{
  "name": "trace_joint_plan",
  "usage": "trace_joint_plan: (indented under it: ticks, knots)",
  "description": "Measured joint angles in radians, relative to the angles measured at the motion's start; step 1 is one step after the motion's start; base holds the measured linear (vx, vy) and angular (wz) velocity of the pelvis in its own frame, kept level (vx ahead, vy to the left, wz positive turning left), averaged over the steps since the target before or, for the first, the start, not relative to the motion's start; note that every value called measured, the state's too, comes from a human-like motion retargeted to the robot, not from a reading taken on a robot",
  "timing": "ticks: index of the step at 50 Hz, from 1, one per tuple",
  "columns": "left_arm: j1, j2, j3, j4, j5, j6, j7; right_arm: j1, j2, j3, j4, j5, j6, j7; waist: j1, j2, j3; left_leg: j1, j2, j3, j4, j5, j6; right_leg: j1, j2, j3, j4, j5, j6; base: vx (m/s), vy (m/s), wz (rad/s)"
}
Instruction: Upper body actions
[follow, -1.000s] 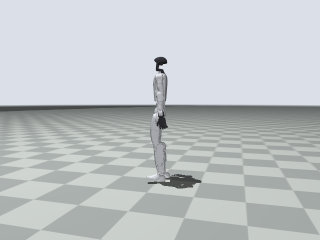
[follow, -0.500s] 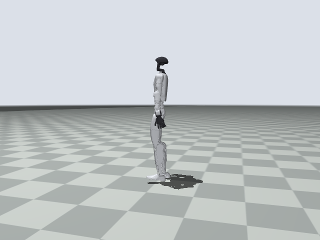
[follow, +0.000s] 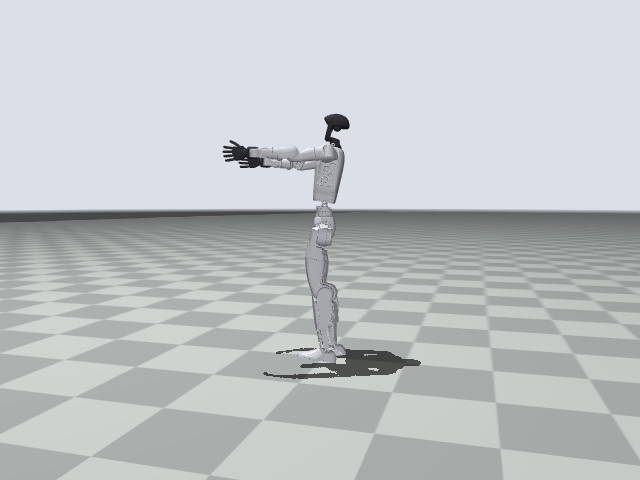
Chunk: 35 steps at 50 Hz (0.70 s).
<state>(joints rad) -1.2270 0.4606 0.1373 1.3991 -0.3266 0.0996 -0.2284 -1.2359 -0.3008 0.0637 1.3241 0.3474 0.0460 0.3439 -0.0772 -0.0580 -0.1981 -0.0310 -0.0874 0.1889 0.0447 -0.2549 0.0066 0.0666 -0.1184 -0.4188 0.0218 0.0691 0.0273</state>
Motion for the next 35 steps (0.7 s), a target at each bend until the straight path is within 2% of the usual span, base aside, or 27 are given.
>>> trace_joint_plan:
  ticks: [5, 8, 14, 17, 19, 27, 35]
  knots:
    - [-0.163, 0.117, -0.134, -0.130, 0.009, -0.100, 0.079, -0.211, -0.161, 0.181, -0.078, 0.132, -0.119, -0.096, -0.003, 0.011, -0.041, -0.027, 0.005, -0.005, 0.001, -0.004, -0.006, -0.023, 0.003, 0.003, -0.001, -0.009, 0.006, 0.09, -0.01, 0.07]
    - [-0.273, 0.210, -0.222, -0.219, -0.006, -0.171, 0.182, -0.355, -0.255, 0.268, -0.129, 0.235, -0.209, -0.215, -0.006, 0.014, -0.061, -0.046, 0.008, -0.009, 0.000, -0.007, -0.012, -0.041, 0.003, 0.009, -0.001, -0.013, 0.010, 0.01, -0.02, 0.00]
    - [-0.453, 0.333, -0.336, -0.343, -0.053, -0.366, 0.407, -0.550, -0.403, 0.360, -0.248, 0.419, -0.414, -0.497, 0.012, 0.011, -0.083, -0.081, 0.011, -0.005, -0.005, -0.010, -0.017, -0.082, 0.003, 0.021, -0.002, -0.018, 0.015, 0.02, -0.03, -0.01]
    - [-0.529, 0.379, -0.368, -0.382, -0.067, -0.441, 0.519, -0.629, -0.473, 0.392, -0.311, 0.461, -0.486, -0.612, 0.017, 0.014, -0.087, -0.103, 0.015, -0.004, -0.005, -0.010, -0.019, -0.102, 0.005, 0.023, -0.003, -0.020, 0.017, -0.07, -0.01, 0.03]
    - [-0.565, 0.399, -0.384, -0.396, -0.081, -0.471, 0.560, -0.665, -0.504, 0.402, -0.342, 0.470, -0.501, -0.644, 0.017, 0.016, -0.088, -0.112, 0.017, -0.004, -0.005, -0.010, -0.020, -0.109, 0.006, 0.022, -0.003, -0.021, 0.018, 0.00, 0.00, 0.00]
    - [-0.608, 0.436, -0.422, -0.396, -0.077, -0.486, 0.571, -0.731, -0.558, 0.441, -0.359, 0.495, -0.521, -0.673, 0.014, 0.017, -0.081, -0.114, 0.021, -0.003, -0.005, -0.011, -0.020, -0.111, 0.011, 0.022, -0.001, -0.025, 0.018, 0.00, 0.00, 0.00]
    - [-0.499, 0.431, -0.411, -0.391, 0.060, -0.475, 0.569, -0.628, -0.511, 0.432, -0.304, 0.458, -0.523, -0.626, 0.016, 0.018, -0.088, -0.104, 0.017, 0.005, -0.008, -0.011, -0.013, -0.109, 0.016, 0.023, -0.002, -0.021, 0.011, 0.00, 0.01, 0.00]
